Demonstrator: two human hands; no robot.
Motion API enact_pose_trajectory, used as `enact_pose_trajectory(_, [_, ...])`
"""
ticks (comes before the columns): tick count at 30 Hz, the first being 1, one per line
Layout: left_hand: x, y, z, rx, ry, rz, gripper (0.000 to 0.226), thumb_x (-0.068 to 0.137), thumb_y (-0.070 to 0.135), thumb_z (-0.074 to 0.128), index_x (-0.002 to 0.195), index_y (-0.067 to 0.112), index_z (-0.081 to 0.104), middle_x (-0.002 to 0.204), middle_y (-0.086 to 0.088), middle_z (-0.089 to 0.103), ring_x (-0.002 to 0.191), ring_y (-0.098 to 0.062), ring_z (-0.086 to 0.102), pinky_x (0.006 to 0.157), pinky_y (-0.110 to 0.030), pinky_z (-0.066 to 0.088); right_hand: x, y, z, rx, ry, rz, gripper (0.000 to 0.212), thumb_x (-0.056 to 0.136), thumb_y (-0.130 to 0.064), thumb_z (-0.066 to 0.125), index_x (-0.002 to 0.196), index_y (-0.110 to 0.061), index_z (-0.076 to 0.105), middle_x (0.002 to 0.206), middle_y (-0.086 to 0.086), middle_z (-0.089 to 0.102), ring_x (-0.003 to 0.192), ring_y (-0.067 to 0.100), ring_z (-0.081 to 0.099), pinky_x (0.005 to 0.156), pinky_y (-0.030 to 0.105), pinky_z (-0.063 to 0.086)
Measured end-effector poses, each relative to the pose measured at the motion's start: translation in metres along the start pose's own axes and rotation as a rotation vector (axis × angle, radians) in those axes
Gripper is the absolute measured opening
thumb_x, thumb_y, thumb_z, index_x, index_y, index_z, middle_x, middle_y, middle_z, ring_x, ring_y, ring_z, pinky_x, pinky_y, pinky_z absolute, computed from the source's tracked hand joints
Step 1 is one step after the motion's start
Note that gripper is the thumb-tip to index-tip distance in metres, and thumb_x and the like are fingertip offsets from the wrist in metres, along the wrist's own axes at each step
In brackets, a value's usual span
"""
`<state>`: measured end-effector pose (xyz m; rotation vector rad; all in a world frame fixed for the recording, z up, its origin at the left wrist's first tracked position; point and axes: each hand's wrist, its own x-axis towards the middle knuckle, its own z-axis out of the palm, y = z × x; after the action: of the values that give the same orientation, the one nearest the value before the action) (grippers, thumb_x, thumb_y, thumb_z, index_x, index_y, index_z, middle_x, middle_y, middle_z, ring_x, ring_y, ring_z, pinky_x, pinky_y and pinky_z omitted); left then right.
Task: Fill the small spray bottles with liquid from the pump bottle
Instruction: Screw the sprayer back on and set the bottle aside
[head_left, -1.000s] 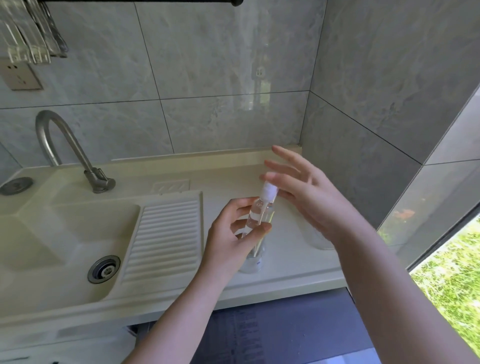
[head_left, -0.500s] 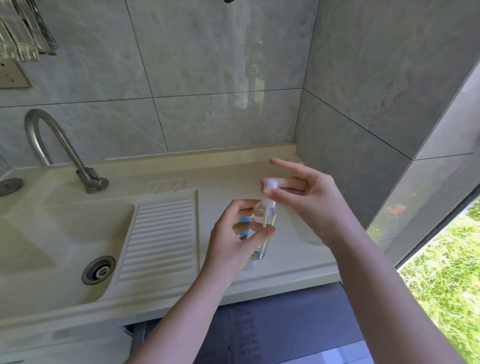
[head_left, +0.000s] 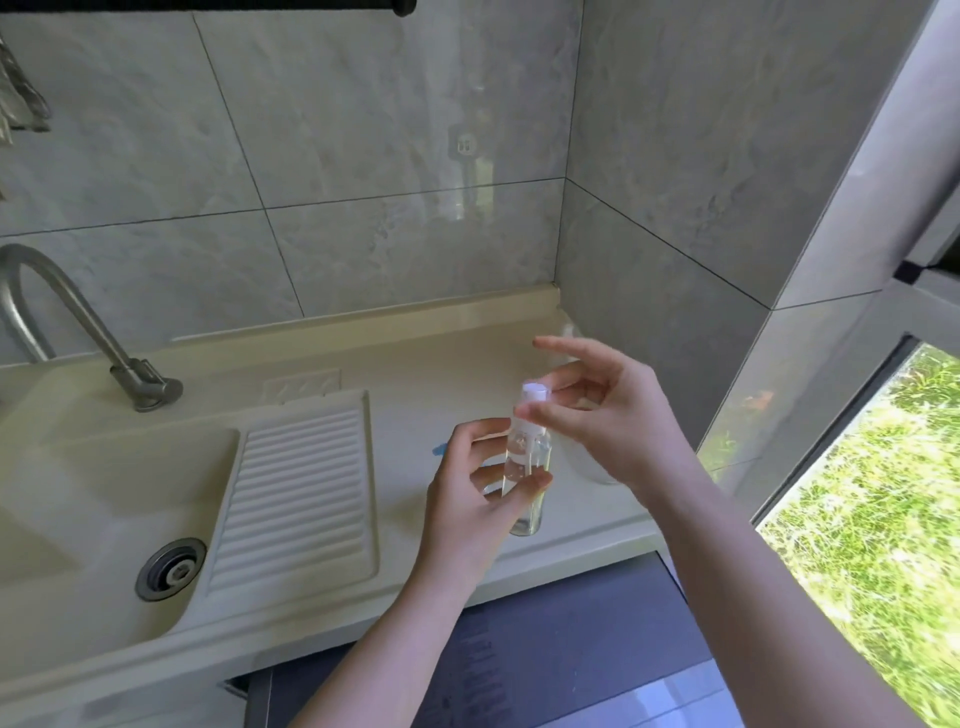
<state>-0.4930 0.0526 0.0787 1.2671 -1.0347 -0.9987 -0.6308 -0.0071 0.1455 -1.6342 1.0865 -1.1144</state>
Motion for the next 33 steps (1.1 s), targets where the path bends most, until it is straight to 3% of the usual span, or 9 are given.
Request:
enact_pose_trajectory(5, [0.006, -0.005, 0.015, 0.026, -0.033, -0.023, 0.053, 0.074, 0.010, 0.085, 0.114, 0.027, 0.056, 0.107, 0.012, 0.072, 0.088, -0.006, 0.070, 0.074, -0.018, 0.051, -0.007, 0.006, -0.017, 0.100, -0.185, 0.133, 0.076, 0.085, -0.019, 0.078, 0.148, -0.037, 0.041, 0.127, -0.013, 0.065, 0.108, 0.001, 0.066, 0.085, 0.012, 0.051])
enact_pose_trajectory(8, [0.011, -0.007, 0.027, 0.035, -0.051, -0.010, 0.056, 0.072, 0.004, 0.085, 0.115, 0.023, 0.056, 0.107, 0.007, 0.071, 0.089, -0.009, 0.070, 0.077, -0.019, 0.053, -0.006, 0.011, -0.031, 0.102, -0.112, 0.110, 0.058, 0.080, -0.011, 0.082, 0.132, -0.028, 0.062, 0.103, -0.003, 0.076, 0.096, 0.009, 0.072, 0.091, 0.027, 0.055])
enact_pose_trajectory(11, [0.014, -0.012, 0.043, 0.062, -0.074, 0.007, 0.055, 0.070, 0.005, 0.087, 0.111, 0.025, 0.056, 0.101, 0.012, 0.072, 0.089, -0.007, 0.070, 0.078, -0.019, 0.054, -0.002, 0.021, -0.032, -0.173, 0.140, 0.017, 0.045, 0.066, -0.028, 0.093, 0.106, -0.035, 0.075, 0.071, -0.011, 0.061, 0.060, -0.001, 0.056, 0.066, 0.012, 0.045])
enact_pose_trajectory(13, [0.017, -0.015, 0.055, 0.094, -0.098, 0.011, 0.054, 0.070, 0.009, 0.088, 0.108, 0.029, 0.055, 0.100, 0.020, 0.069, 0.088, -0.007, 0.070, 0.078, -0.021, 0.054, 0.001, 0.027, -0.040, -0.218, 0.124, 0.023, 0.055, 0.064, -0.036, 0.092, 0.114, -0.039, 0.070, 0.076, -0.012, 0.058, 0.065, -0.002, 0.056, 0.066, 0.011, 0.043])
enact_pose_trajectory(16, [0.026, -0.021, 0.064, 0.086, -0.088, -0.008, 0.053, 0.070, 0.009, 0.088, 0.107, 0.029, 0.055, 0.099, 0.020, 0.070, 0.087, -0.009, 0.071, 0.076, -0.022, 0.053, 0.008, 0.035, -0.061, -0.003, -0.108, 0.148, 0.077, 0.069, -0.029, 0.090, 0.138, -0.034, 0.056, 0.108, -0.008, 0.072, 0.099, 0.002, 0.069, 0.092, 0.026, 0.054])
enact_pose_trajectory(21, [0.042, -0.028, 0.075, 0.144, -0.077, -0.004, 0.057, 0.067, 0.013, 0.090, 0.106, 0.033, 0.056, 0.103, 0.014, 0.072, 0.090, -0.004, 0.070, 0.075, -0.017, 0.052, 0.021, 0.053, -0.064, -0.181, 0.107, 0.088, 0.041, 0.068, -0.027, 0.091, 0.106, -0.033, 0.075, 0.078, -0.010, 0.070, 0.071, 0.004, 0.066, 0.075, 0.023, 0.053])
enact_pose_trajectory(26, [0.061, -0.040, 0.090, 0.183, 0.001, 0.046, 0.055, 0.070, 0.017, 0.089, 0.109, 0.035, 0.055, 0.113, 0.030, 0.061, 0.097, -0.004, 0.069, 0.073, -0.017, 0.053, 0.034, 0.073, -0.070, -0.243, -0.069, 0.228, 0.090, 0.065, -0.041, 0.091, 0.141, -0.042, 0.042, 0.104, -0.023, 0.063, 0.095, -0.009, 0.062, 0.075, 0.013, 0.052])
enact_pose_trajectory(30, [0.074, -0.051, 0.102, 0.203, 0.062, 0.109, 0.053, 0.073, 0.014, 0.087, 0.112, 0.027, 0.054, 0.119, 0.025, 0.061, 0.097, -0.002, 0.068, 0.072, -0.012, 0.051, 0.041, 0.095, -0.074, -0.304, -0.037, 0.238, 0.046, 0.067, -0.040, 0.090, 0.108, -0.031, 0.070, 0.092, -0.014, 0.074, 0.088, -0.004, 0.068, 0.085, 0.023, 0.057])
enact_pose_trajectory(33, [0.085, -0.063, 0.113, 0.207, 0.068, 0.134, 0.051, 0.074, 0.016, 0.086, 0.112, 0.025, 0.053, 0.121, 0.018, 0.063, 0.099, -0.001, 0.068, 0.075, -0.013, 0.051, 0.049, 0.102, -0.077, -0.279, 0.002, 0.223, 0.022, 0.073, -0.033, 0.088, 0.090, -0.029, 0.075, 0.081, -0.015, 0.075, 0.079, -0.007, 0.069, 0.075, 0.012, 0.053])
